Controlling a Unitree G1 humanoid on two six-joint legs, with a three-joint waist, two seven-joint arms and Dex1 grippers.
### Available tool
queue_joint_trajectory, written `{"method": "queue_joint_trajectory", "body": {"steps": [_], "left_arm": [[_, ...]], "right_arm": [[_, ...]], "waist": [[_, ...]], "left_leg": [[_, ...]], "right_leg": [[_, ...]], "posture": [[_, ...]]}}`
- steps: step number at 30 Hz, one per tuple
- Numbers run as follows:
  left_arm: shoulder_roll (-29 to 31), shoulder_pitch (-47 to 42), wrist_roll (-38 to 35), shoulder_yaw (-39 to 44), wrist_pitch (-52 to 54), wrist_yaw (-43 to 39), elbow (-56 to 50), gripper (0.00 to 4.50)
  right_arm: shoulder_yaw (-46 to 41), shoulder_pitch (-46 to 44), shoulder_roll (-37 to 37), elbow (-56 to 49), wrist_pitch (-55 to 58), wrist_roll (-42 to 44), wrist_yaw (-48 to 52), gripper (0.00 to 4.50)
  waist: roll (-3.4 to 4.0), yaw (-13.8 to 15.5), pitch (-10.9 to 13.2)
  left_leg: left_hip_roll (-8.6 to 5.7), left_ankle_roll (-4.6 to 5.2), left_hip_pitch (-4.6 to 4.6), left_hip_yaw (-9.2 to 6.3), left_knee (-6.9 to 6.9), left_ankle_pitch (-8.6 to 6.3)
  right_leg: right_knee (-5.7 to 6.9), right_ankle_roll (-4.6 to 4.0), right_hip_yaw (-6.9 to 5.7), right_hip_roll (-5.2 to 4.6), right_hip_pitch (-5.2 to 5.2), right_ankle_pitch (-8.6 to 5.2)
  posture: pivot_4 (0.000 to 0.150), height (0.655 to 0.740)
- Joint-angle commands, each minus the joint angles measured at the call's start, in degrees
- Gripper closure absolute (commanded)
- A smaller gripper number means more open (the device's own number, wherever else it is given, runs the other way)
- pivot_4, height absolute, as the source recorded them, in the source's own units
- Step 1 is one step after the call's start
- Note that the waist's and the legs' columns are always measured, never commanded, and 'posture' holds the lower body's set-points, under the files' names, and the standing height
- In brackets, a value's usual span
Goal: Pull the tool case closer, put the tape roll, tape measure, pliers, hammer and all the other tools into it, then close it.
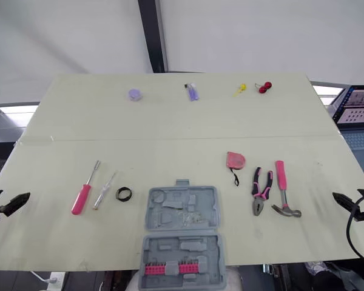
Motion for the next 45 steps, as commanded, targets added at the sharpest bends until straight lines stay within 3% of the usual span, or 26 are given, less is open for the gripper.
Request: {"method": "queue_joint_trajectory", "body": {"steps": [1, 4, 6, 10, 16, 19, 22, 31, 35, 45], "left_arm": [[-0.3, -1.5, 0.8, -2.6, -2.7, -1.5, -1.0, 0.03], [-1.4, -4.0, -1.6, -8.0, -4.5, -9.0, -7.1, 0.03], [-2.2, -6.8, -2.6, -12.9, -5.3, -14.6, -11.3, 0.03], [-2.4, -10.4, -2.2, -19.5, -7.1, -21.2, -15.2, 0.03], [-2.7, -12.5, 1.0, -27.9, -11.4, -26.7, -17.1, 0.03], [-2.4, -13.0, 1.8, -29.6, -13.5, -28.4, -16.2, 0.89], [-2.0, -12.7, 3.3, -30.8, -15.3, -29.3, -15.1, 2.29], [-2.0, -13.2, 6.0, -33.3, -19.0, -30.7, -12.2, 2.29], [-2.6, -14.1, 6.0, -33.8, -18.4, -30.2, -12.0, 3.50], [-2.9, -15.0, 7.8, -35.9, -18.3, -28.9, -11.7, 3.50]], "right_arm": [[0.0, -0.5, 0.8, -1.8, -1.4, 0.5, 1.1, 0.00], [2.1, 0.0, 4.0, -16.4, 5.3, 5.0, 3.7, 0.00], [7.3, -0.1, 6.4, -31.6, 11.8, 8.0, 4.9, 0.00], [16.7, -4.0, 9.7, -51.7, 21.1, 11.4, 3.7, 0.00], [29.2, -11.6, 14.0, -66.4, 30.2, 14.9, 3.9, 0.00], [33.0, -14.0, 16.3, -71.2, 32.4, 14.9, 1.8, 0.00], [35.6, -15.4, 17.7, -73.5, 33.6, 13.6, 0.1, 0.00], [45.2, -17.7, 19.8, -75.0, 33.6, 7.0, -2.0, 0.00], [45.2, -18.0, 21.0, -75.0, 34.3, 7.2, -2.6, 0.00], [45.2, -17.7, 21.9, -74.7, 34.9, 7.0, -2.6, 0.00]], "waist": [[0.00, -0.1, 0.0], [0.02, -0.4, 0.0], [0.05, -0.6, 0.0], [0.12, -0.9, 0.0], [0.10, -0.8, 0.0], [0.09, -0.6, 0.0], [0.09, -0.4, 0.0], [0.07, -0.8, 0.0], [0.07, -0.7, 0.0], [0.05, -0.8, 0.0]], "left_leg": [[0.00, 0.00, 0.00, 0.00, 0.00, 0.00], [0.00, 0.00, 0.00, 0.00, 0.00, 0.00], [0.02, -0.01, -0.01, 0.00, 0.03, 0.01], [0.05, -0.03, -0.03, -0.04, 0.06, 0.01], [0.04, -0.01, -0.10, -0.01, 0.04, -0.01], [0.04, -0.01, -0.26, -0.02, 0.12, -0.01], [0.04, -0.01, -0.29, -0.03, 0.18, -0.01], [0.04, -0.01, -0.29, -0.01, 0.11, -0.01], [0.04, -0.01, -0.30, -0.01, 0.12, -0.01], [0.04, -0.01, -0.29, -0.01, 0.13, -0.01]], "right_leg": [[0.00, 0.00, 0.00, 0.00, 0.01, 0.00], [0.01, 0.00, 0.00, 0.00, 0.00, 0.00], [0.06, 0.00, 0.00, 0.01, -0.01, 0.00], [0.26, 0.00, 0.00, 0.04, -0.16, 0.00], [0.44, -0.02, -0.02, 0.05, -0.45, 0.01], [0.44, -0.01, -0.02, 0.04, -0.48, 0.01], [0.46, -0.01, -0.01, 0.02, -0.48, 0.01], [0.57, -0.02, -0.01, 0.03, -0.63, 0.01], [0.62, -0.02, -0.01, 0.03, -0.66, 0.01], [0.80, -0.02, -0.01, 0.02, -0.72, 0.01]], "posture": [[0.150, 0.7400], [0.150, 0.7400], [0.150, 0.7400], [0.150, 0.7400], [0.150, 0.7400], [0.150, 0.7400], [0.150, 0.7400], [0.150, 0.7400], [0.150, 0.7400], [0.150, 0.7400]]}}
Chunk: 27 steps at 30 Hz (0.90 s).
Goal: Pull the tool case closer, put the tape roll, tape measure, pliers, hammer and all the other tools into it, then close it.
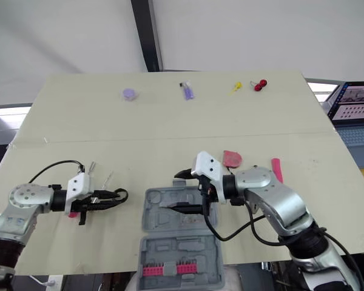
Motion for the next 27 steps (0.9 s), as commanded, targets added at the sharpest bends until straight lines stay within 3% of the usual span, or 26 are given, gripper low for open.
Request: {"method": "queue_joint_trajectory", "body": {"steps": [1, 27], "left_arm": [[0.0, -0.2, 1.4, -0.5, -0.2, 0.9, -0.3, 3.50], [-0.5, -0.6, 5.3, -1.4, -4.6, 3.3, 4.5, 3.50]], "right_arm": [[-0.6, -0.1, 0.1, -2.2, -0.2, 0.4, -0.2, 0.00], [-1.2, 0.6, -0.5, -2.2, -0.2, 0.5, 0.0, 0.00]], "waist": [[0.00, 0.0, 0.0], [-0.01, 0.0, 0.0]], "left_leg": [[0.00, 0.00, 0.00, 0.00, 0.00, 0.00], [0.00, 0.00, 0.01, 0.00, 0.00, 0.00]], "right_leg": [[0.01, 0.00, 0.00, 0.00, 0.00, 0.00], [0.07, 0.00, 0.00, -0.01, -0.02, 0.00]], "posture": [[0.150, 0.7400], [0.150, 0.7400]]}}
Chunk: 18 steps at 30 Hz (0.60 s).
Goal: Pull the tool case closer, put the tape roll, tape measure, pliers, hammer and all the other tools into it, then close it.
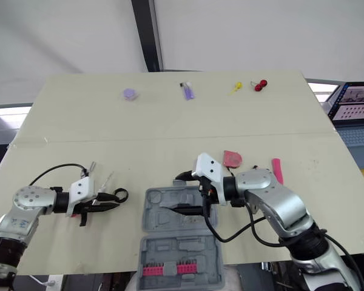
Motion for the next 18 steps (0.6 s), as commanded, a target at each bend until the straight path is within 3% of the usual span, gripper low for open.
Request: {"method": "queue_joint_trajectory", "body": {"steps": [1, 18], "left_arm": [[-0.2, -0.2, 0.1, 0.2, -0.9, 0.5, 0.1, 3.50], [-1.5, -1.4, 1.4, -0.7, -2.8, 1.9, 2.7, 3.50]], "right_arm": [[-1.3, -0.2, -0.3, -2.1, -0.2, 0.5, 0.0, 0.00], [-2.6, -0.6, -0.6, -1.3, 0.0, 0.5, -0.2, 0.00]], "waist": [[0.00, 0.0, 0.0], [-0.01, 0.0, 0.0]], "left_leg": [[0.00, 0.00, 0.00, 0.00, 0.00, 0.00], [0.00, 0.00, 0.00, 0.00, 0.00, 0.00]], "right_leg": [[0.00, 0.00, 0.00, 0.00, 0.00, 0.00], [0.02, 0.00, 0.00, 0.00, 0.00, 0.00]], "posture": [[0.150, 0.7400], [0.150, 0.7400]]}}
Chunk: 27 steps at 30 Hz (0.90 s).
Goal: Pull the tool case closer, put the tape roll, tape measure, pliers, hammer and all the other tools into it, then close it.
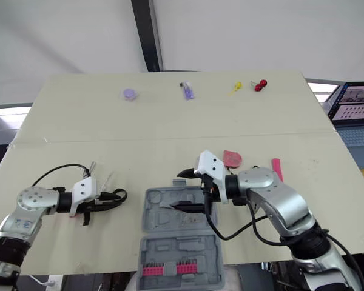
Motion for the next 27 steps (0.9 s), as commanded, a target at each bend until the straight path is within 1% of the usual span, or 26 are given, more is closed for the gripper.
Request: {"method": "queue_joint_trajectory", "body": {"steps": [1, 2, 5, 6, 13, 17, 21, 25, 27], "left_arm": [[-0.3, -0.7, 0.3, -0.1, -1.4, 0.3, 0.6, 3.50], [-0.4, -0.8, 0.3, -0.1, -1.5, 0.3, 0.8, 3.50], [-0.6, -1.0, 0.3, -0.2, -2.0, 0.3, 1.6, 4.37], [-0.7, -1.1, 0.3, -0.3, -2.2, 0.3, 1.9, 4.48], [-0.7, -1.3, 0.1, -0.2, -2.9, -0.2, 2.6, 4.48], [-0.1, -1.5, -3.7, 1.7, 0.9, -2.0, -0.5, 4.48], [2.3, -2.1, -9.8, 3.1, 11.7, -5.7, -9.7, 4.48], [2.5, -3.3, -14.2, 2.0, 20.3, -7.5, -17.5, 4.48], [2.2, -4.6, -15.5, 1.2, 24.1, -8.0, -19.7, 4.48]], "right_arm": [[-1.4, -0.5, -0.4, -1.3, 0.0, 0.5, -0.2, 0.00], [-1.5, -0.5, -0.4, -1.3, 0.0, 0.5, -0.2, 0.00], [-1.4, -0.4, -0.3, -1.3, 0.1, 0.5, -0.3, 0.00], [-1.4, -0.4, -0.3, -1.3, 0.1, 0.5, -0.3, 0.00], [-2.4, -0.5, -0.2, -1.5, -0.1, 0.9, -0.5, 0.00], [-3.8, -1.1, -0.2, -2.5, -0.7, 1.5, -0.6, 0.00], [-8.4, -1.0, -1.7, -7.3, 1.1, 4.9, -0.7, 0.00], [-10.4, 0.4, -3.7, -10.3, 1.6, 6.2, -0.9, 0.00], [-10.9, 0.8, -4.1, -11.1, 1.7, 6.5, -1.6, 0.00]], "waist": [[0.00, 0.0, 0.0], [0.00, 0.0, 0.0], [0.00, 0.0, 0.0], [0.00, 0.0, 0.0], [-0.01, 0.0, 0.0], [-0.01, 0.0, 0.0], [-0.02, 0.1, 0.0], [-0.03, 0.1, 0.0], [-0.04, 0.1, 0.0]], "left_leg": [[0.00, 0.00, 0.00, 0.00, 0.00, 0.00], [0.00, 0.00, 0.00, 0.00, 0.00, 0.00], [0.00, 0.00, 0.00, 0.00, 0.01, 0.00], [0.00, 0.00, 0.00, 0.00, 0.01, 0.00], [0.00, 0.00, 0.01, 0.00, 0.01, 0.00], [0.00, 0.00, 0.01, 0.00, 0.01, 0.00], [0.00, 0.00, -0.02, -0.03, 0.02, 0.00], [0.00, 0.00, -0.03, -0.07, 0.03, 0.00], [0.00, 0.00, -0.03, -0.06, 0.02, 0.00]], "right_leg": [[0.00, 0.00, 0.00, 0.00, 0.00, 0.00], [0.00, 0.00, 0.00, 0.00, 0.00, 0.00], [0.00, 0.00, 0.00, 0.00, 0.00, 0.00], [0.01, 0.00, 0.00, 0.00, 0.00, 0.00], [0.01, 0.00, 0.00, 0.00, 0.00, 0.00], [0.01, 0.00, 0.00, 0.00, 0.00, 0.00], [0.02, 0.00, 0.00, -0.01, -0.01, 0.00], [0.04, 0.00, 0.01, -0.02, 0.01, 0.00], [0.04, 0.00, 0.02, -0.02, 0.01, 0.00]], "posture": [[0.150, 0.7400], [0.150, 0.7400], [0.150, 0.7400], [0.150, 0.7400], [0.150, 0.7400], [0.150, 0.7400], [0.150, 0.7400], [0.150, 0.7400], [0.150, 0.7400]]}}
